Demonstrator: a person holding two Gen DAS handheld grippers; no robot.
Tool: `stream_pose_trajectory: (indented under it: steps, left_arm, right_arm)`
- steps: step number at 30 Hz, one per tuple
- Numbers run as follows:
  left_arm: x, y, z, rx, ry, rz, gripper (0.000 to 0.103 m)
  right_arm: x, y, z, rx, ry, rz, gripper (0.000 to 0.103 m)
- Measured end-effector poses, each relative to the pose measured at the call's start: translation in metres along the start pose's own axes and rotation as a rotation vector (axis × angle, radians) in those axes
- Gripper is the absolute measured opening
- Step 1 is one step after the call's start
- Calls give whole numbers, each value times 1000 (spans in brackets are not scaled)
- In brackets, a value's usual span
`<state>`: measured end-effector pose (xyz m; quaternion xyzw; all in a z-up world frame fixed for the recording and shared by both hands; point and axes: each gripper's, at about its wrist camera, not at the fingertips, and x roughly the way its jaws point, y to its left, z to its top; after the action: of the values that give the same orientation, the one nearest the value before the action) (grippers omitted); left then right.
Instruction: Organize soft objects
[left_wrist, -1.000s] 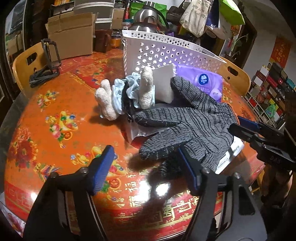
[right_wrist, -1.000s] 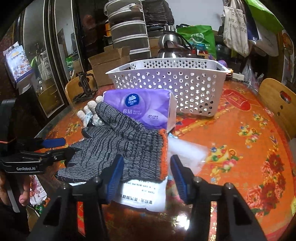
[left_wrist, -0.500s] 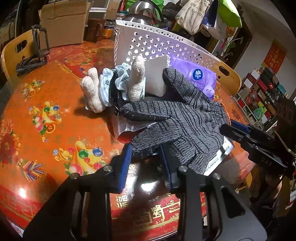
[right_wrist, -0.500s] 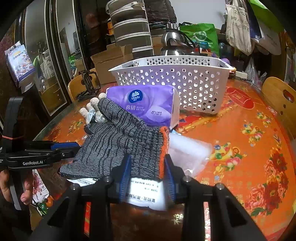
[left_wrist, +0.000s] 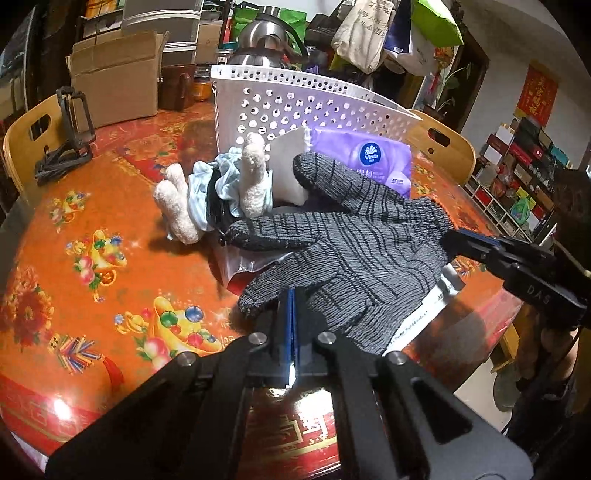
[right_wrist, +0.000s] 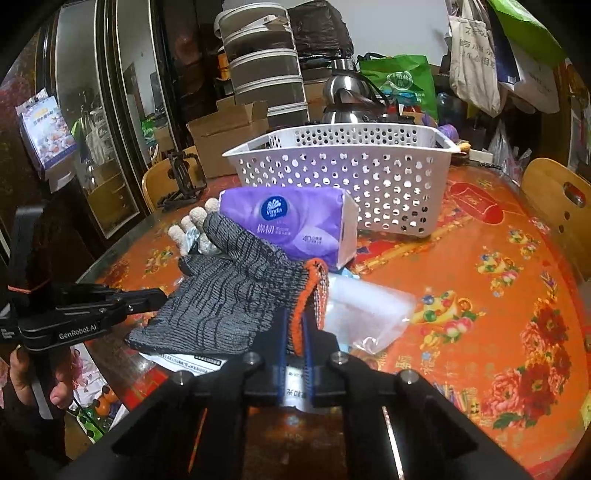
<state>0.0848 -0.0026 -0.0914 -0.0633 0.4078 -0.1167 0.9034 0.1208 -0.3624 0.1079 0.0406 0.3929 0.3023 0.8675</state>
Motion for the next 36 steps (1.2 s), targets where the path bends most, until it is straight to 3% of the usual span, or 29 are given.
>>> stream_pose_trajectory:
  steps: [4, 7, 9, 11, 14, 19, 21, 22, 24, 26, 36]
  left_arm:
    - [3, 5, -5, 22, 6, 41, 2]
    - [8, 7, -9, 43, 28, 55, 25]
    - [10, 9, -10, 37, 29, 64, 56]
    - [12, 15, -9, 14, 16, 65, 64]
    - [16, 27, -8, -39, 34, 12, 67]
    - [24, 33, -5, -73, 49, -35, 67]
    - [25, 33, -4, -78, 45, -48, 61]
    - [27, 34, -3, -85, 43, -54, 55]
    - [30, 36, -1, -111, 50, -114, 19]
    - [36, 32, -1, -102, 64, -125, 10]
    - [2, 9, -2, -5, -53, 0, 6]
  right_arm:
    - [4, -2, -1, 0, 17, -3, 6]
    - [7, -5, -3, 6, 26, -3, 6]
    - [8, -6, -3, 8, 27, -4, 6]
    - [9, -7, -3, 10, 30, -7, 6]
    - [10, -10, -4, 21, 33, -1, 6]
    - [11, -9, -5, 19, 37, -7, 6]
    - [11, -9, -6, 19, 40, -7, 6]
    - [12, -9, -6, 20, 41, -6, 6]
    - [12, -9, -7, 20, 44, -3, 6]
    - [12, -8, -7, 20, 43, -4, 6]
    - [1, -5, -5, 18, 8, 0, 6]
